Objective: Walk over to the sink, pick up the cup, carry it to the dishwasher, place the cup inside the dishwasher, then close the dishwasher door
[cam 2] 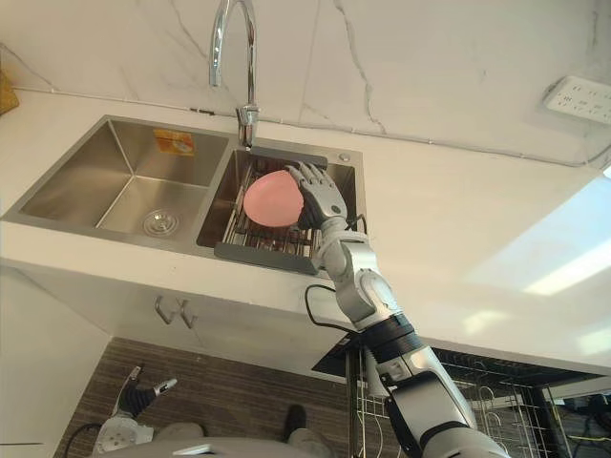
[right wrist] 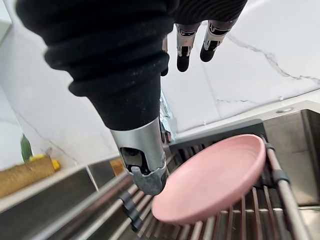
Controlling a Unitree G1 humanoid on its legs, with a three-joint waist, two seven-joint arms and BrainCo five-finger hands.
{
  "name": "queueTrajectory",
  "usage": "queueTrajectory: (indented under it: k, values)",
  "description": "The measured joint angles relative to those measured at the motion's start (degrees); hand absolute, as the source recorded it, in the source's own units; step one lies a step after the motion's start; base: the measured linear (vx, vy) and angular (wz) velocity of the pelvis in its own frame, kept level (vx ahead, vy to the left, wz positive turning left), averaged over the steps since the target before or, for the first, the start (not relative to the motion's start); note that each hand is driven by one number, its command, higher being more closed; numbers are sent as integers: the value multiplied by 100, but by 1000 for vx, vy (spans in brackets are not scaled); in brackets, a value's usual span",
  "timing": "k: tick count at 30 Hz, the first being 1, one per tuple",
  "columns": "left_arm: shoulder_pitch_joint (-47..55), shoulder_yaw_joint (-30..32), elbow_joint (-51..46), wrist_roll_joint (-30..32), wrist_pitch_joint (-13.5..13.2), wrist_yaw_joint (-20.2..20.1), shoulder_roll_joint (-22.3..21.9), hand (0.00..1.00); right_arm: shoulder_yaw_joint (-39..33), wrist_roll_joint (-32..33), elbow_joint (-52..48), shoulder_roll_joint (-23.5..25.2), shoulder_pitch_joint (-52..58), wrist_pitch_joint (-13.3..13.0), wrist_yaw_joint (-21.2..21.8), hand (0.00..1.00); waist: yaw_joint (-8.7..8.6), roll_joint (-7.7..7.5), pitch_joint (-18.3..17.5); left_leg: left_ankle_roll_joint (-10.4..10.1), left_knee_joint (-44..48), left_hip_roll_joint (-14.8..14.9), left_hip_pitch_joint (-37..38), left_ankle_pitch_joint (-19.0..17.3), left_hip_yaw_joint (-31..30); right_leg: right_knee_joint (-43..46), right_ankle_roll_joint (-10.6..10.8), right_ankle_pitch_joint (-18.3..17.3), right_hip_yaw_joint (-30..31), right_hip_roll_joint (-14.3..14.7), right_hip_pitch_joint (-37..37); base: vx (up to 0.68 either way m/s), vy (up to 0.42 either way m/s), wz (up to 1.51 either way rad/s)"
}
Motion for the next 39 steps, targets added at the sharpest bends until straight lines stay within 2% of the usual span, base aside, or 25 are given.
queueTrajectory:
  k: [3, 7, 12, 21, 25, 28, 33, 39]
  values:
    - [-9, 5, -36, -2, 51, -66, 38, 0, 208, -259, 322, -2, -31, 78, 125, 0, 36, -62, 7, -11, -113, -1, -51, 89, -28, -1, -13, 9, -29, -1, -93, -43, -13, 5]
    - [4, 9, -49, -1, 155, -121, 40, 0, 431, -878, 1028, -1, -295, 205, 130, 0, 38, -72, 6, -22, -105, -15, -195, 148, -80, 7, -28, 79, -58, -8, -264, 9, 1, 4]
    - [3, 10, -60, -2, 159, -124, 40, 0, 573, -1129, 1553, 30, -462, 422, -33, 0, 101, -80, 11, -14, -117, -26, -216, 160, -147, 7, -26, 81, -162, -17, -263, 13, 9, 7]
    - [14, 72, -108, -4, 157, -137, 29, 0, 643, -1119, 2418, 315, -866, 857, -665, 0, 193, -164, 48, 21, -106, -102, -313, 217, -307, 1, -9, 94, -270, -91, -273, -29, 14, 8]
    - [19, 199, -112, -16, 157, -109, 26, 0, 636, -1053, 2787, 387, -1043, 974, -908, 0, 299, -239, 90, 12, -104, -107, -326, 243, -369, 1, -11, 96, -331, -98, -253, -38, 1, 7]
    - [30, 218, -112, -24, 156, -106, 26, 0, 635, -1015, 2983, 456, -1189, 1041, -1061, 0, 313, -253, 98, 8, -105, -126, -381, 279, -469, 3, -11, 96, -414, -117, -253, -28, 1, 17]
    - [48, 222, -122, -67, 153, -103, 25, 0, 635, -1004, 3213, 526, -1291, 1115, -1146, 0, 414, -261, 103, 12, -99, -150, -384, 293, -563, 19, -9, 93, -503, -141, -199, -23, 7, 9]
    - [132, 229, -328, -68, 153, -102, 57, 0, 638, -986, 3485, 546, -1363, 1140, -1144, 0, 515, -366, 160, 32, -104, -201, -399, 329, -623, 34, -5, 91, -540, -187, -181, -30, 17, 6]
